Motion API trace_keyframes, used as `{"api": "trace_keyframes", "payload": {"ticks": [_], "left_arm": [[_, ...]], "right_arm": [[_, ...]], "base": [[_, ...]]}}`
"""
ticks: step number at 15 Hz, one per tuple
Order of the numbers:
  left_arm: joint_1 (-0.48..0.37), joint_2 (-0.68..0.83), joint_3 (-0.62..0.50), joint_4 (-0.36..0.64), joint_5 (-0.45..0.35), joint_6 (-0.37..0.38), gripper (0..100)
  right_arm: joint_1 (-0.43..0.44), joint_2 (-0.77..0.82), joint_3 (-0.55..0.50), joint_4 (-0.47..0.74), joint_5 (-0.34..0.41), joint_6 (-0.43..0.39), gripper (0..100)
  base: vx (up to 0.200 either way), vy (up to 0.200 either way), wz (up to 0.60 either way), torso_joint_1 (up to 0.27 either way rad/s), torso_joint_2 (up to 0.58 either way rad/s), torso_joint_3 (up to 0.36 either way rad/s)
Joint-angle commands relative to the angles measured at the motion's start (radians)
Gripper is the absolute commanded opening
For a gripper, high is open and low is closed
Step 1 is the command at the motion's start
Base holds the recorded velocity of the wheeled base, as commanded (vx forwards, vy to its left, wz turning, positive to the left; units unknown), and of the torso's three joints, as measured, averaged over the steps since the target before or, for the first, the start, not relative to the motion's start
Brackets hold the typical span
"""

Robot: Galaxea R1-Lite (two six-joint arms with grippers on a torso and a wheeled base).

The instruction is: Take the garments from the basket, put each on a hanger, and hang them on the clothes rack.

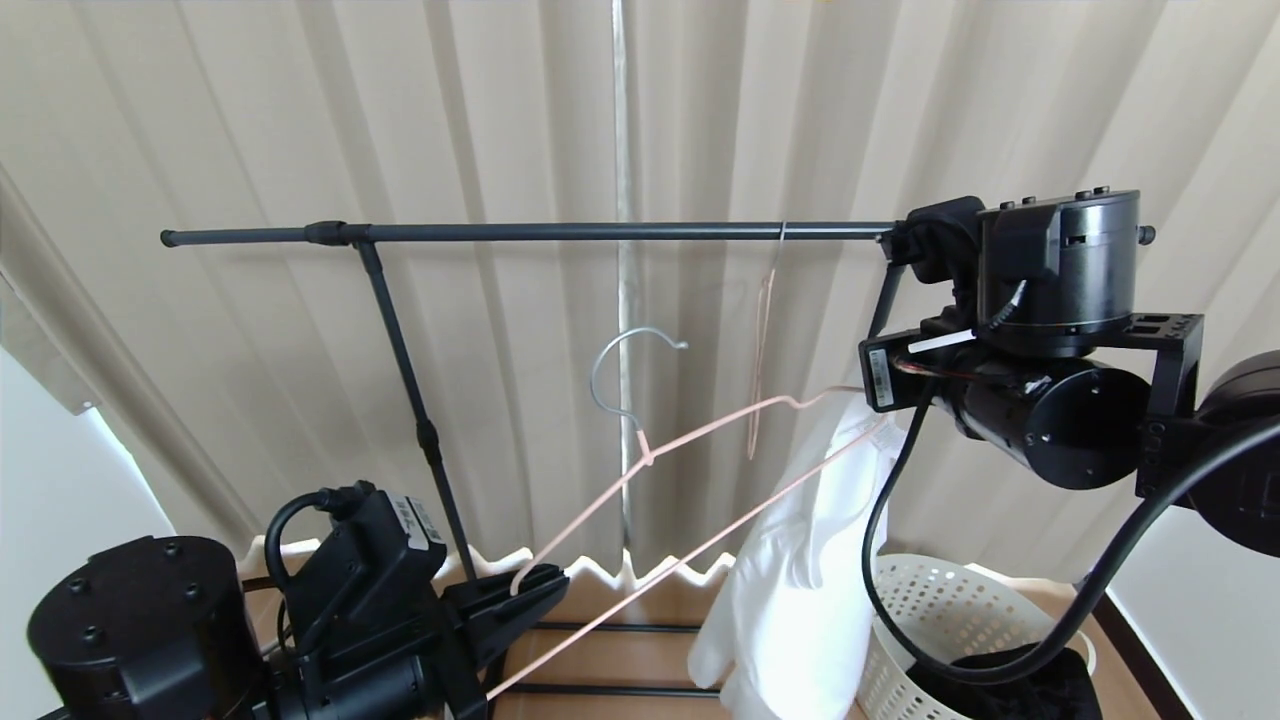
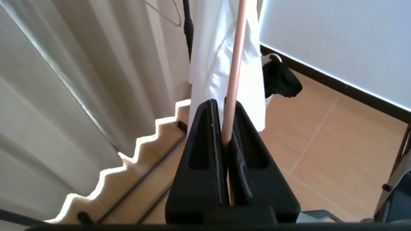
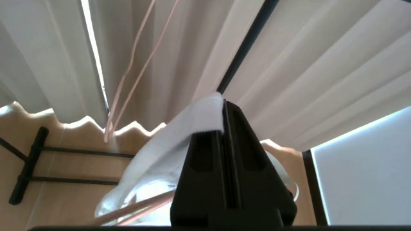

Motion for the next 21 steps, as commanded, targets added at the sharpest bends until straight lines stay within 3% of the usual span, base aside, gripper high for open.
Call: {"api": "trace_keyframes", "payload": {"ticks": [1, 8, 12, 21], "left_arm": [[-0.002, 0.031, -0.004, -0.021, 0.005, -0.022, 0], [-0.044, 0.097, -0.027, -0.125, 0.133, -0.055, 0], [-0.054, 0.098, -0.027, -0.125, 0.134, -0.070, 0], [-0.054, 0.105, -0.021, -0.137, 0.136, -0.065, 0]], "right_arm": [[0.025, 0.000, 0.006, 0.001, -0.008, -0.001, 0], [0.058, -0.008, 0.021, 0.001, -0.030, 0.001, 0], [0.094, -0.037, 0.035, 0.001, -0.054, -0.001, 0], [0.310, -0.057, 0.049, 0.001, -0.059, 0.036, 0]], "base": [[0.000, 0.000, 0.00, 0.000, 0.00, 0.000], [0.000, 0.000, 0.00, 0.000, 0.00, 0.000], [0.000, 0.000, 0.00, 0.000, 0.00, 0.000], [0.000, 0.000, 0.00, 0.000, 0.00, 0.000]]}}
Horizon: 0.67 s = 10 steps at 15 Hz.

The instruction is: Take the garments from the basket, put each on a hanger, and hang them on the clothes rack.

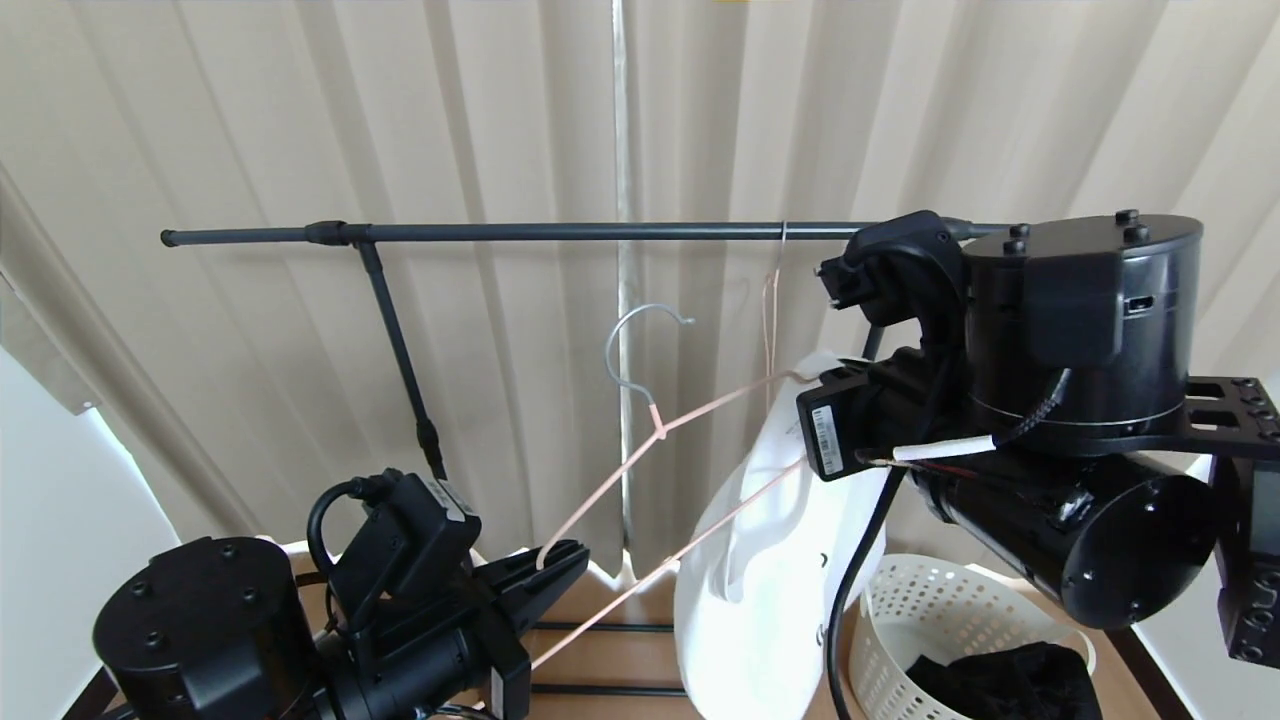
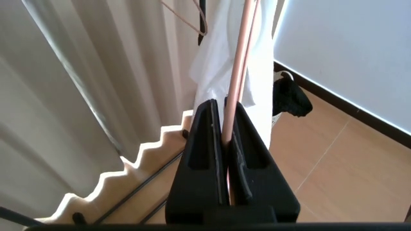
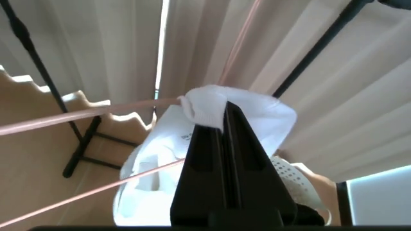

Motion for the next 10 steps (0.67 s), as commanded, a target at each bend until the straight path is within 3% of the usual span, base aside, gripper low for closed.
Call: {"api": "trace_keyframes", "payload": {"ticks": [1, 10], "left_arm": [[0.000, 0.002, 0.003, -0.005, 0.000, 0.002, 0], [-0.001, 0.002, 0.005, -0.033, 0.002, 0.005, 0]], "right_arm": [[0.052, 0.003, -0.009, -0.004, 0.008, 0.019, 0], [0.170, -0.009, -0.029, -0.137, 0.144, 0.138, 0]], "base": [[0.000, 0.000, 0.00, 0.000, 0.00, 0.000], [0.000, 0.000, 0.00, 0.000, 0.00, 0.000]]}}
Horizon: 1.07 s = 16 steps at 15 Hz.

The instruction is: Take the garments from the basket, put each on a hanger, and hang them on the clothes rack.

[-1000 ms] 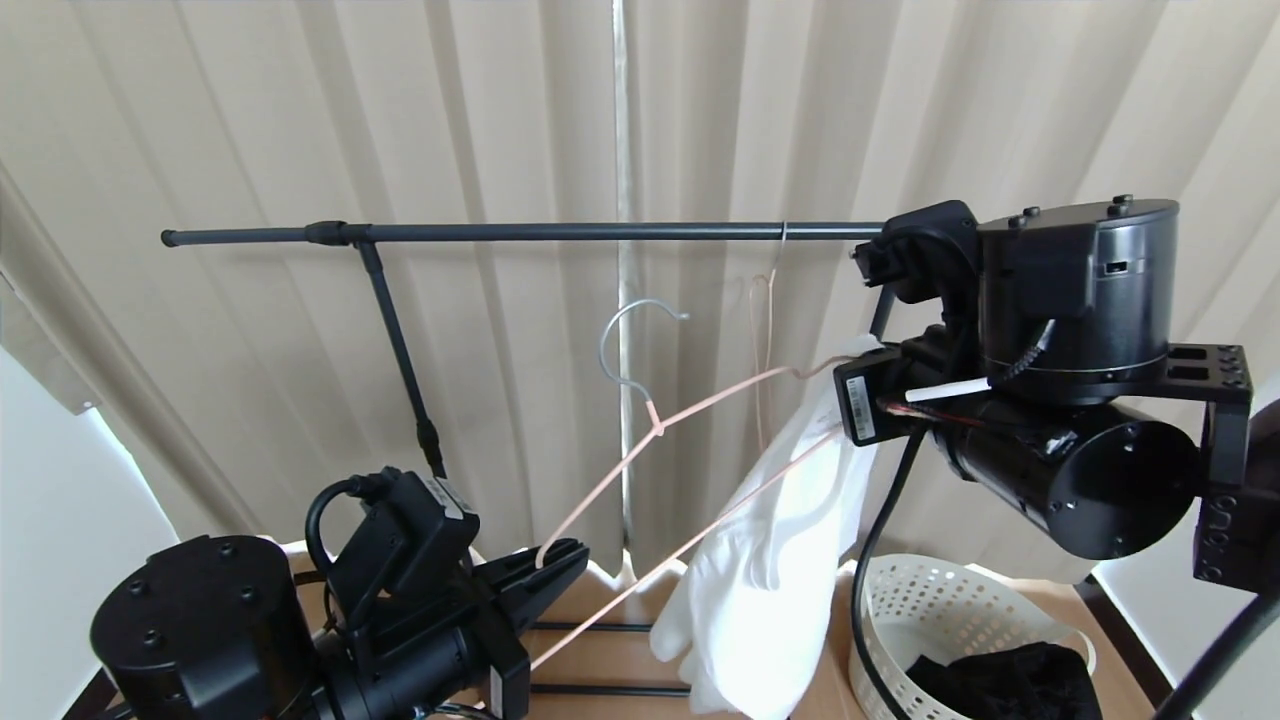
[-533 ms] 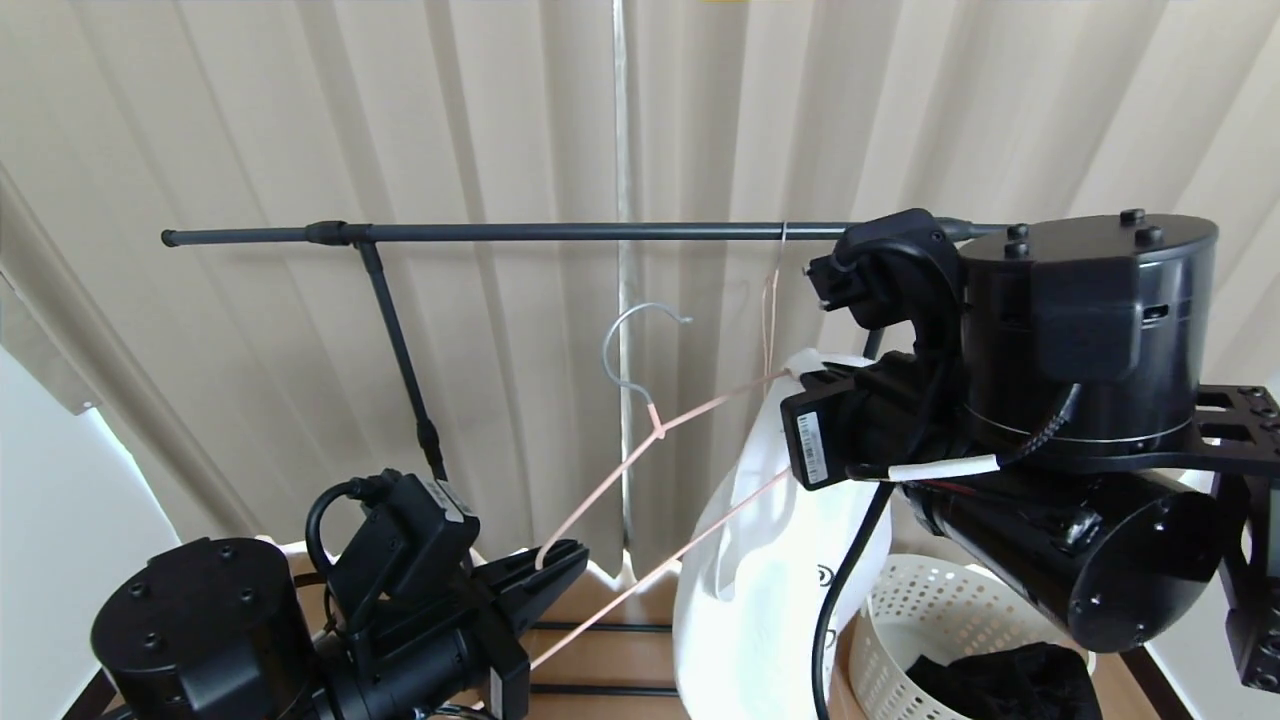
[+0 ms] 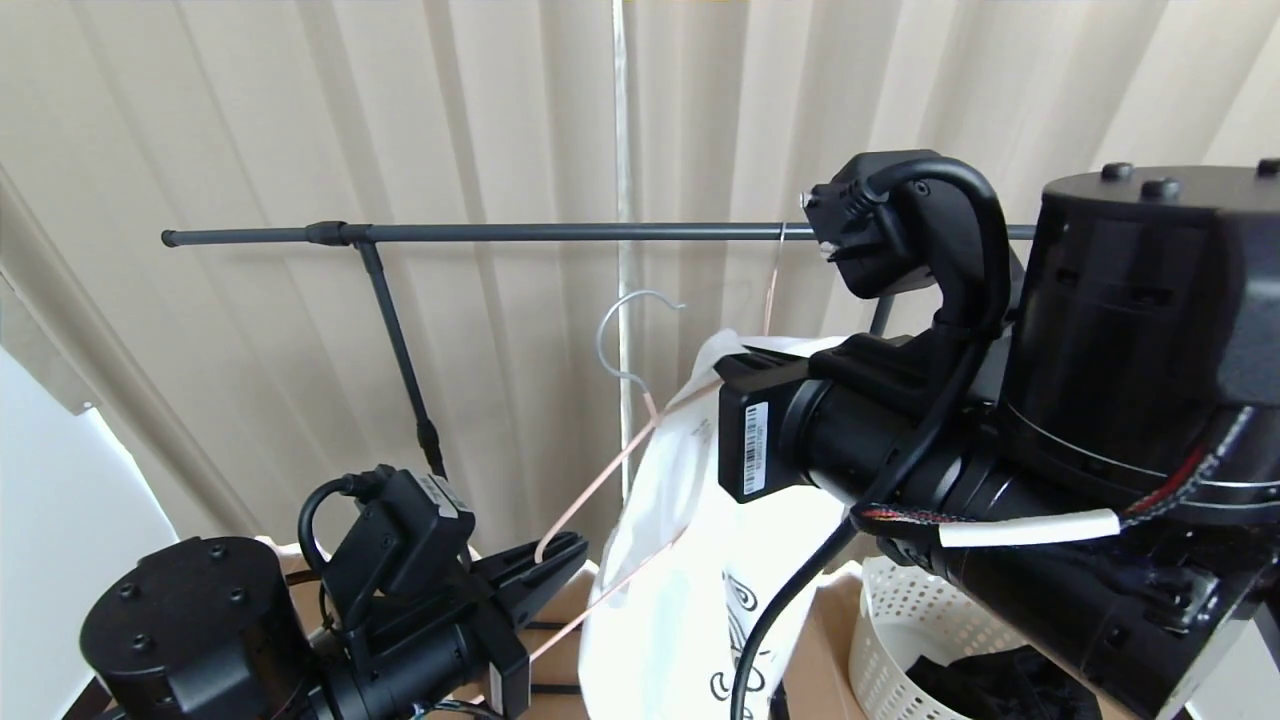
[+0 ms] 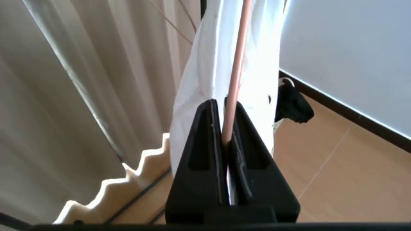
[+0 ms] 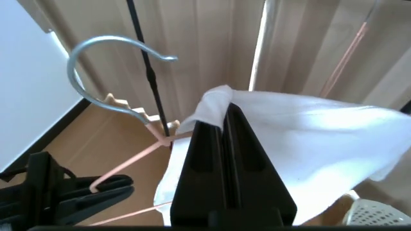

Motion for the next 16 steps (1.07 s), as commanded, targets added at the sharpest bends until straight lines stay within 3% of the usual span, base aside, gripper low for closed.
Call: {"api": "trace_keyframes", "payload": {"ticks": [1, 3, 7, 9, 10, 16], "left_arm": [[0.000, 0.001, -0.001, 0.000, 0.000, 0.000, 0], [0.000, -0.003, 0.000, -0.006, 0.000, -0.002, 0], [0.000, -0.002, 0.033, -0.126, -0.003, 0.000, 0], [-0.002, -0.003, 0.037, -0.131, -0.005, 0.001, 0], [-0.003, -0.003, 0.037, -0.131, -0.003, 0.003, 0], [-0.008, -0.005, 0.037, -0.132, -0.003, 0.004, 0]], "right_arm": [[0.022, -0.010, 0.005, -0.013, 0.015, 0.010, 0], [0.039, -0.024, 0.010, -0.013, 0.055, 0.030, 0], [0.033, -0.018, 0.008, -0.014, 0.057, 0.029, 0], [0.024, -0.016, 0.008, -0.014, 0.054, 0.030, 0], [0.014, -0.026, 0.007, -0.014, 0.054, 0.030, 100], [-0.009, -0.053, 0.008, -0.013, 0.054, 0.024, 100]], "base": [[0.000, 0.000, 0.00, 0.000, 0.00, 0.000], [0.000, 0.000, 0.00, 0.000, 0.00, 0.000], [0.000, 0.000, 0.00, 0.000, 0.00, 0.000], [0.000, 0.000, 0.00, 0.000, 0.00, 0.000], [0.000, 0.000, 0.00, 0.000, 0.00, 0.000], [0.000, 0.000, 0.00, 0.000, 0.00, 0.000]]}}
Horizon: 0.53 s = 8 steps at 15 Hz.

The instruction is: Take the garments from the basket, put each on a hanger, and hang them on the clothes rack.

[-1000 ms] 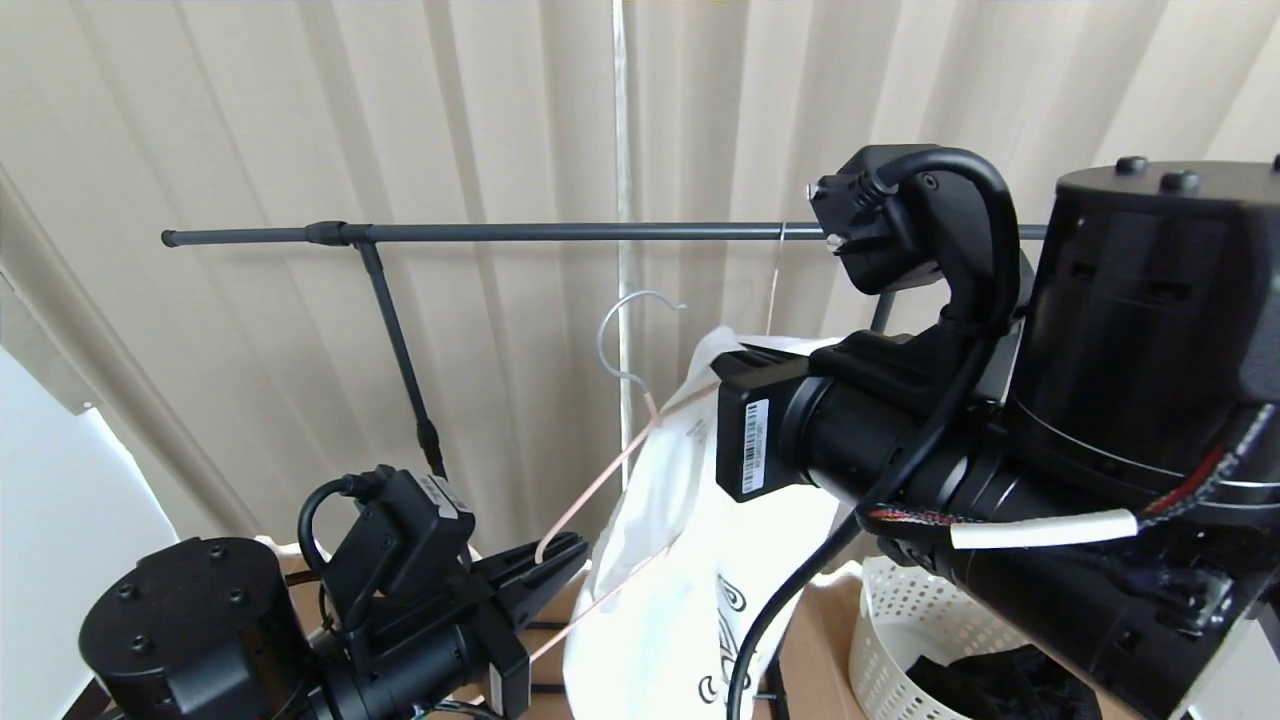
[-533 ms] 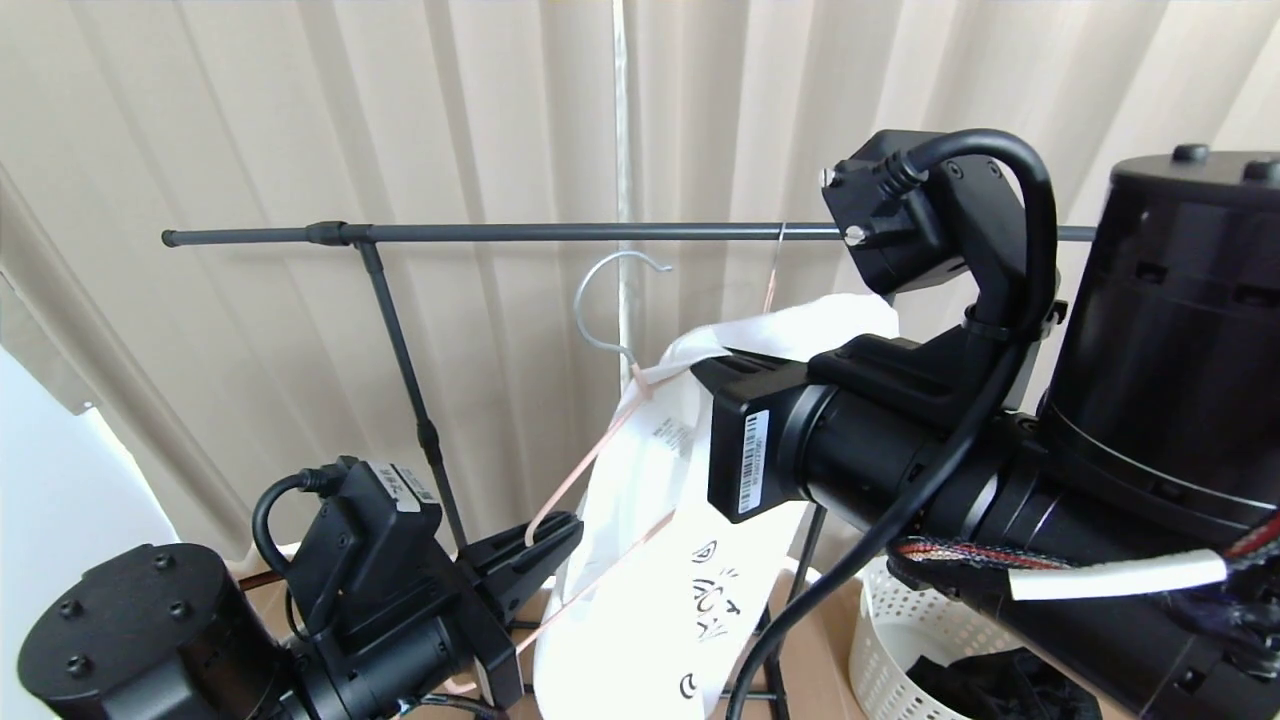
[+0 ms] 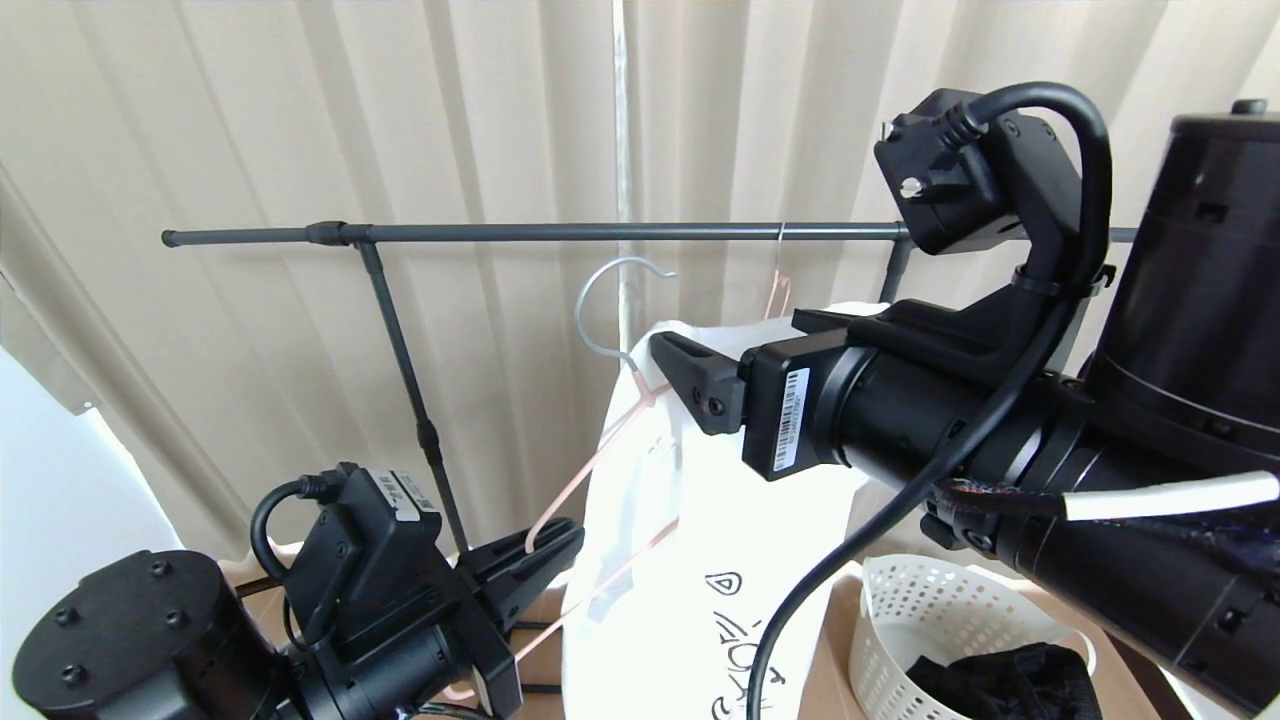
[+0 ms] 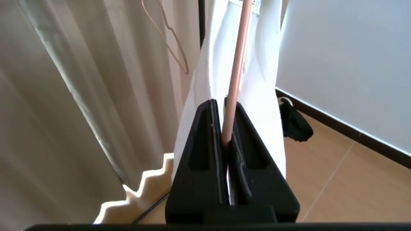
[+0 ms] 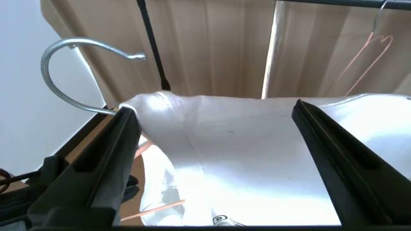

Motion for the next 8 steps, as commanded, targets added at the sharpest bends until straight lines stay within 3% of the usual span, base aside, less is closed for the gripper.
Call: {"api": "trace_keyframes", "payload": {"ticks": [1, 8], "left_arm": [[0.001, -0.001, -0.001, 0.000, 0.000, 0.000, 0], [0.050, 0.002, -0.023, -0.048, 0.011, -0.012, 0]], "right_arm": [[-0.012, -0.008, 0.006, 0.001, 0.000, -0.001, 100], [-0.023, 0.000, 0.009, 0.001, 0.000, -0.006, 100]], "base": [[0.000, 0.000, 0.00, 0.000, 0.00, 0.000], [0.000, 0.000, 0.00, 0.000, 0.00, 0.000]]}}
